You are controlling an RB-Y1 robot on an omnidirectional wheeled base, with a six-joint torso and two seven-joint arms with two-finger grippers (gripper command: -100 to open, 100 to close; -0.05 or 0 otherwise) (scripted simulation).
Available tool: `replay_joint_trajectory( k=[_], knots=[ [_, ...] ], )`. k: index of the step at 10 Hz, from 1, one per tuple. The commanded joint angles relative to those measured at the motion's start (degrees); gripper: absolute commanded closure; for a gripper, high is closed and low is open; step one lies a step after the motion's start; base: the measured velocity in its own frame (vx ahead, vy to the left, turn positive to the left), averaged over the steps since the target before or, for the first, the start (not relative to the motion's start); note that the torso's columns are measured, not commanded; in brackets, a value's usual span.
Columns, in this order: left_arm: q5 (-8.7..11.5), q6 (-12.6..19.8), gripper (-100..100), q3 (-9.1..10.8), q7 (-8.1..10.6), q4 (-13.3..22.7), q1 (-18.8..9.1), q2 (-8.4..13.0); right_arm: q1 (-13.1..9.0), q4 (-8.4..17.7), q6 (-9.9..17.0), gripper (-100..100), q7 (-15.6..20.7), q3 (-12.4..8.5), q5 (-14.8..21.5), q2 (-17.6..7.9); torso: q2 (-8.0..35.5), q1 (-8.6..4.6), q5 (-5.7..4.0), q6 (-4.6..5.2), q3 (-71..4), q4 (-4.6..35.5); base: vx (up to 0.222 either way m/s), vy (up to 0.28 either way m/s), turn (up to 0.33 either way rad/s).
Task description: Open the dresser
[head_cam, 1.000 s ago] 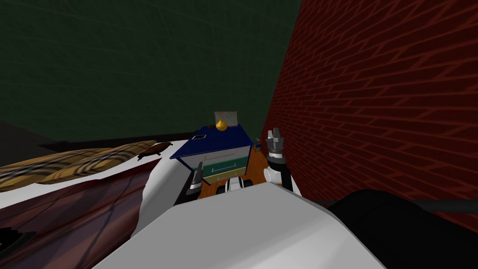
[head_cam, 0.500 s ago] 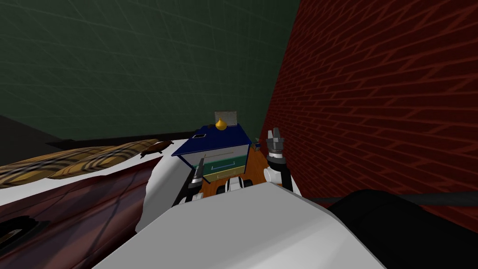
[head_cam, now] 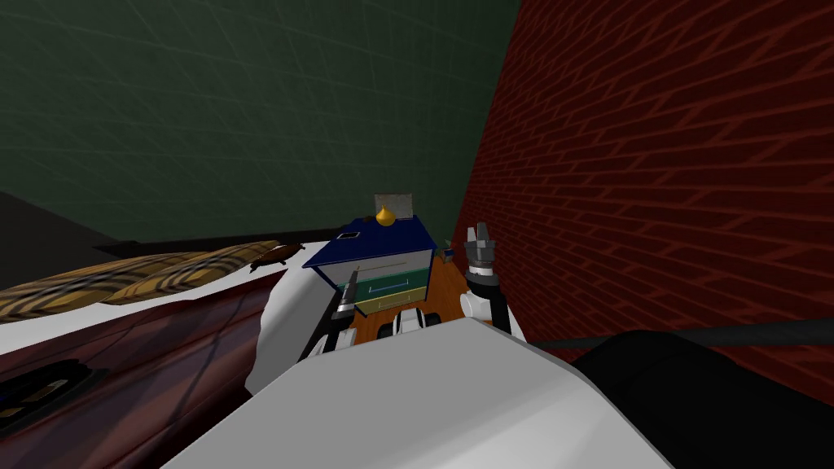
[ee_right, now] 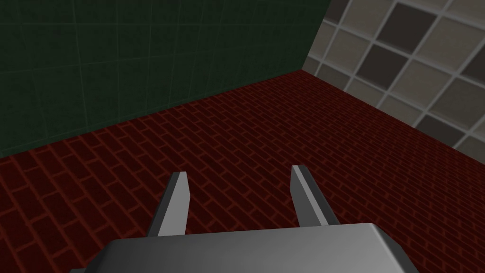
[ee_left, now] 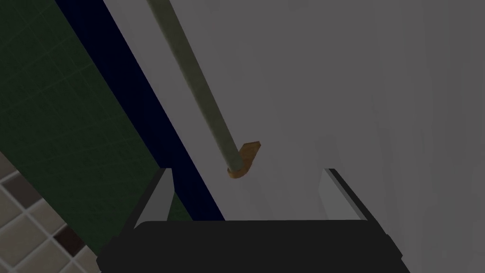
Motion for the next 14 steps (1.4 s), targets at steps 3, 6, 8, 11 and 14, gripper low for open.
replay_joint_trajectory(
  k=[3,6,8,11,14],
  knots=[
    [0.08,5.01,-100,0.06,0.03,-1.06,-2.06,-0.43,0.00,0.00,0.00,0,0.00,0.00,0.00,0.00,0.01,0.02,0.00,0.00,0.01,0.01,-0.042,-0.027,0.007],
    [0.12,8.60,-100,0.08,0.04,-1.98,-3.42,-0.84,0.00,0.00,0.00,0,0.00,0.00,0.00,0.00,0.04,0.05,0.01,0.00,0.03,0.01,-0.049,-0.021,0.008],
    [0.15,11.24,-100,0.08,0.05,-2.64,-4.42,-1.08,0.00,0.00,0.00,0,0.00,0.00,0.00,0.00,0.02,0.01,0.00,0.00,0.02,0.01,-0.051,-0.025,0.010],
    [0.20,15.43,-100,0.10,0.07,-3.67,-6.00,-1.27,0.00,0.00,0.00,0,0.00,0.00,0.00,0.00,0.03,0.04,0.01,-0.01,0.02,0.01,-0.053,-0.023,0.011],
    [0.24,19.52,-100,0.11,0.09,-4.69,-7.55,-1.50,0.00,0.00,0.00,0,0.00,0.00,0.00,0.00,0.03,0.00,0.00,0.00,0.02,0.01,-0.055,-0.034,0.010]
  ],
)
